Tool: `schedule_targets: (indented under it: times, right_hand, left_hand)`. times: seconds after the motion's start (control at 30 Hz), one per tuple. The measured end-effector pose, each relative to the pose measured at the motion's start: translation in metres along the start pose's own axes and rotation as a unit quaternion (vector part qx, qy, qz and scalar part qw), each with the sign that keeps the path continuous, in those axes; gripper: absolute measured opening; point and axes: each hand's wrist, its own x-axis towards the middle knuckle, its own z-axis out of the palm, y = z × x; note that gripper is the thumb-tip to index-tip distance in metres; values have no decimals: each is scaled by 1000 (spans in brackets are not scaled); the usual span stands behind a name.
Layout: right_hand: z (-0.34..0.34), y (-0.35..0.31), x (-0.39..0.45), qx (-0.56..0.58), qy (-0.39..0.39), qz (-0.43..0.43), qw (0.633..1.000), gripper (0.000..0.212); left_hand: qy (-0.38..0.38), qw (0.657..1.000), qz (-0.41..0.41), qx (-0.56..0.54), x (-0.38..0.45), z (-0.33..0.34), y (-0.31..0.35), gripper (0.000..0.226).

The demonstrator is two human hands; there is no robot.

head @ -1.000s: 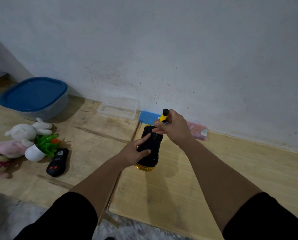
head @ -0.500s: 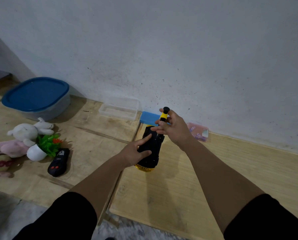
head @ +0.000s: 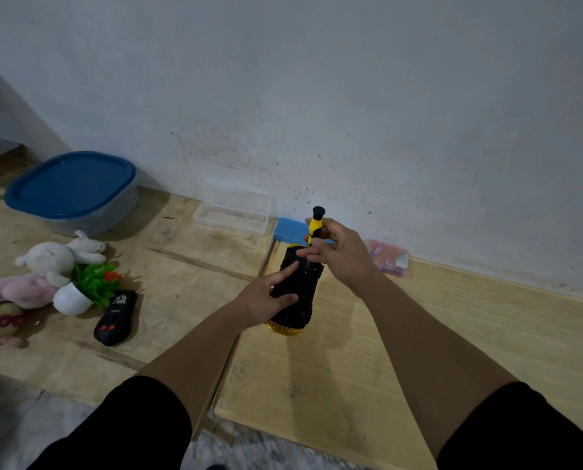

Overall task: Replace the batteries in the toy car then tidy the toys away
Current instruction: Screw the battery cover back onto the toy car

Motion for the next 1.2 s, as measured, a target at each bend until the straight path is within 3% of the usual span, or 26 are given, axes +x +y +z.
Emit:
schedule_targets:
  times: [0.13, 0.33, 0.47, 0.67, 0.73, 0.8, 0.87, 1.0, 1.1, 1.2]
  right_hand:
    - [-1, 1, 1, -29, 15, 11, 999, 13]
    - [-2, 3, 2, -132, 96, -22, 986, 20]
    - [-3, 1, 1, -155, 123, -42, 979, 25]
    - [-2, 13, -8, -173, 26, -29, 984, 22]
    - [1, 21, -9, -171, 0, -47, 984, 11]
    - [5, 24, -11, -158, -29, -42, 986, 24]
    - [8, 24, -15, -126, -54, -8, 991, 31]
    - [5, 20, -19, -70, -57, 16, 996, 32]
    - [1, 19, -18, -37, -49, 39, 997, 33]
    - [-1, 20, -16, 4, -53, 61, 997, 35]
  left_hand:
    - [-2, 1000, 7, 7, -2, 2, -1, 62]
    - [-3, 1000, 20, -7, -4, 1, 1, 63]
    - [15, 999, 34, -36, -5, -2, 8, 77]
    - [54, 995, 30, -82, -5, -12, 16, 94]
    - [52, 994, 13, -92, -6, -11, 17, 103]
    - [61, 993, -15, -97, -5, -9, 20, 107]
    - [71, 993, -35, -92, -5, -6, 23, 97]
    - [62, 984, -69, -154, -5, -3, 25, 35]
    - [38, 960, -101, -259, -6, -6, 23, 38]
    - [14, 945, -83, -315, -6, -10, 20, 38]
